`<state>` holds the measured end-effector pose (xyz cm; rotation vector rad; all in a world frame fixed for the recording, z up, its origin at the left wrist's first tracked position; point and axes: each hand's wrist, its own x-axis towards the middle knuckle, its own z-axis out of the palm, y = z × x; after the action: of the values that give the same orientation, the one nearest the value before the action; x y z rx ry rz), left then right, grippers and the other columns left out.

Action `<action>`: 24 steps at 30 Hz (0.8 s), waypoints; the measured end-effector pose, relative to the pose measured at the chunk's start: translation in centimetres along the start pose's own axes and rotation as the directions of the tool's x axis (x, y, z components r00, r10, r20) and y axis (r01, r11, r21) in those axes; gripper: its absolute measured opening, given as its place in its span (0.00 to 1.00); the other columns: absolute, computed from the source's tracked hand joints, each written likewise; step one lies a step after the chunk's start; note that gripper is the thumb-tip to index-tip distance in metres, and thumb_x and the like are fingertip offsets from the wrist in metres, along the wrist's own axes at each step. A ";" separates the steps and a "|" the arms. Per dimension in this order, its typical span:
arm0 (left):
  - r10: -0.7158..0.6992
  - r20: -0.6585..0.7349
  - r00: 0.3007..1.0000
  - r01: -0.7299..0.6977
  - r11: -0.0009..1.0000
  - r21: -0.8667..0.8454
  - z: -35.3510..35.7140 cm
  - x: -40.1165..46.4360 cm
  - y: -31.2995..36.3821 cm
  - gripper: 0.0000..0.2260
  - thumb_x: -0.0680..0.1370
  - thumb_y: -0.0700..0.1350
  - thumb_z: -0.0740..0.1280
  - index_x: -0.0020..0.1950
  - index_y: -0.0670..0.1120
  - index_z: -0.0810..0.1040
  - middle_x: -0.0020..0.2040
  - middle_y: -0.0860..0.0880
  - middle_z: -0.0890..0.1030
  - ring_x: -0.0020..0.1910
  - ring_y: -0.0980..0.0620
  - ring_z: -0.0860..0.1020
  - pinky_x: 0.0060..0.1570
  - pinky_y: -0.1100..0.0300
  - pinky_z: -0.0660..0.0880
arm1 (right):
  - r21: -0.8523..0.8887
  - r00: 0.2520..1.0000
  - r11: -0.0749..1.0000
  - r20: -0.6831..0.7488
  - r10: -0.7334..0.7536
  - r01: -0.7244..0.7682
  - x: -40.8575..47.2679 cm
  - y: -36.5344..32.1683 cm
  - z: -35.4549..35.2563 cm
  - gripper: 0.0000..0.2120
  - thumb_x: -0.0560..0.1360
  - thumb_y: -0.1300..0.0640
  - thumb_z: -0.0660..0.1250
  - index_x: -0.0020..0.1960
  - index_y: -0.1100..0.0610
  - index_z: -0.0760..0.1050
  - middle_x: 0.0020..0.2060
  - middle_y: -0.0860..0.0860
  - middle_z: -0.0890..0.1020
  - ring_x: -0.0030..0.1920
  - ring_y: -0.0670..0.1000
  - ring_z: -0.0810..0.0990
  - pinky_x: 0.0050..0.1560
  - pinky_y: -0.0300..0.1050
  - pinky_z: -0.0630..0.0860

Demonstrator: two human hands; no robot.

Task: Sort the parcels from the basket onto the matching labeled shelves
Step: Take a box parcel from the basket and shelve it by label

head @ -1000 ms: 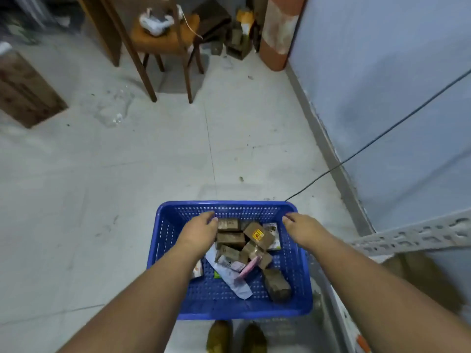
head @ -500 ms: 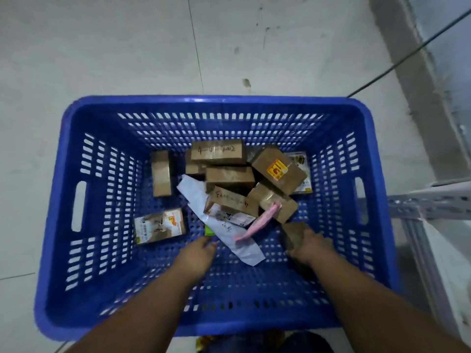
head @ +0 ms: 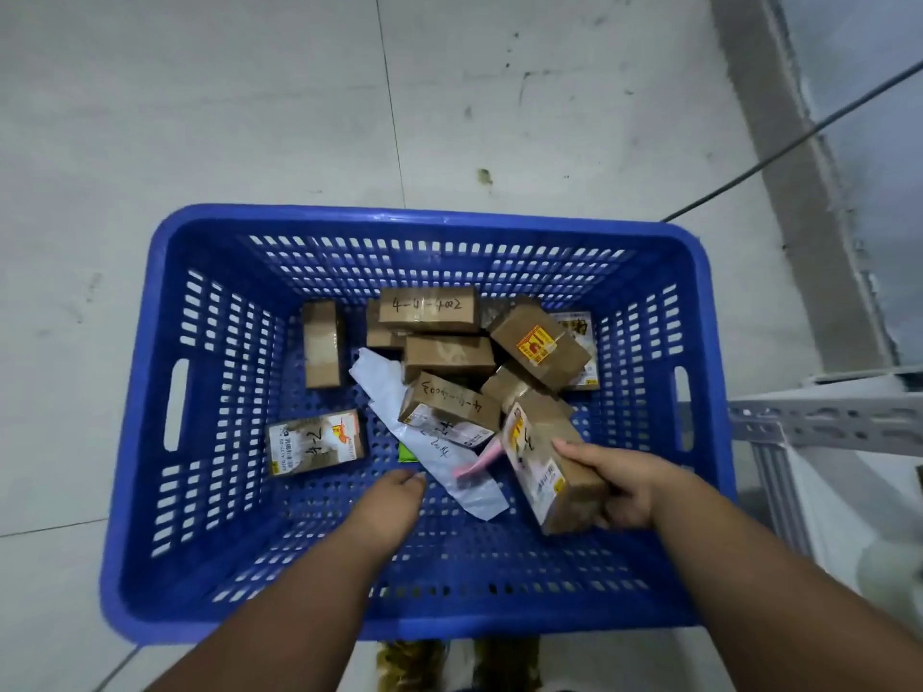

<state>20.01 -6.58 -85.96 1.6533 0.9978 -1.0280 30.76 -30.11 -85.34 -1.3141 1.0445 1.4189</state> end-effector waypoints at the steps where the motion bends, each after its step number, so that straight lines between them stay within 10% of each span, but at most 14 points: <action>1: -0.003 0.020 1.000 0.004 0.999 -0.050 -0.1 -1.1 0.6 0.20 0.83 0.51 0.54 0.71 0.42 0.70 0.71 0.42 0.70 0.68 0.42 0.70 0.69 0.53 0.65 | 0.120 0.995 0.993 0.095 -0.035 0.023 -1.8 -0.1 0.4 0.30 0.62 0.50 0.77 0.62 0.59 0.78 0.48 0.61 0.85 0.50 0.59 0.82 0.49 0.54 0.77; 4: 0.004 0.112 0.994 0.027 0.961 -0.275 -0.4 -5.5 3.1 0.15 0.83 0.55 0.52 0.64 0.51 0.71 0.67 0.46 0.74 0.63 0.46 0.73 0.68 0.47 0.67 | 0.309 0.948 0.943 0.242 -0.207 0.127 -6.5 -0.3 2.1 0.33 0.53 0.45 0.83 0.53 0.60 0.84 0.56 0.62 0.82 0.52 0.62 0.84 0.58 0.58 0.77; 8: 0.126 0.219 0.968 0.024 0.817 -0.576 -1.5 -11.6 6.4 0.16 0.83 0.57 0.52 0.62 0.56 0.75 0.58 0.53 0.81 0.60 0.52 0.76 0.57 0.51 0.73 | 0.340 0.883 0.916 0.335 -0.330 0.213 -12.0 -0.7 5.9 0.29 0.70 0.36 0.58 0.51 0.57 0.86 0.56 0.60 0.83 0.52 0.58 0.84 0.52 0.54 0.80; 10: 0.198 0.198 0.960 -0.013 0.737 -0.676 -2.6 -13.9 7.8 0.17 0.82 0.58 0.54 0.61 0.54 0.77 0.56 0.50 0.84 0.58 0.51 0.78 0.53 0.54 0.73 | 0.325 0.843 0.916 0.399 -0.360 0.237 -14.4 -1.0 7.3 0.29 0.68 0.35 0.65 0.54 0.56 0.85 0.57 0.60 0.82 0.54 0.58 0.84 0.48 0.52 0.82; 13: 0.324 0.083 0.942 -0.177 0.693 -0.699 -5.3 -16.5 9.7 0.17 0.80 0.59 0.58 0.65 0.56 0.75 0.58 0.50 0.83 0.58 0.50 0.79 0.59 0.51 0.75 | 0.270 0.803 0.935 0.490 -0.340 0.230 -18.0 -2.2 8.2 0.38 0.54 0.41 0.83 0.59 0.58 0.82 0.60 0.62 0.80 0.54 0.61 0.83 0.51 0.56 0.80; 19: 0.406 0.006 0.914 -0.270 0.619 -0.738 -10.3 -19.3 11.7 0.25 0.71 0.48 0.73 0.67 0.59 0.72 0.58 0.44 0.82 0.50 0.47 0.81 0.46 0.53 0.79 | -0.062 0.873 0.985 0.474 -0.111 0.159 -22.7 -4.8 7.5 0.30 0.65 0.38 0.69 0.56 0.61 0.83 0.54 0.63 0.82 0.48 0.61 0.83 0.53 0.53 0.74; 24: 0.382 0.021 0.924 -0.229 0.598 -0.768 -11.1 -21.2 11.4 0.18 0.77 0.42 0.67 0.63 0.59 0.75 0.57 0.45 0.82 0.51 0.46 0.81 0.40 0.55 0.78 | 0.169 0.756 0.964 0.598 -0.267 0.206 -24.1 -5.1 5.2 0.35 0.68 0.30 0.66 0.67 0.51 0.75 0.65 0.61 0.75 0.59 0.63 0.75 0.50 0.52 0.71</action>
<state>25.80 -2.24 -60.53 0.9412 0.8071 -0.4003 35.02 -25.67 -60.95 -0.7765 0.4696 1.4355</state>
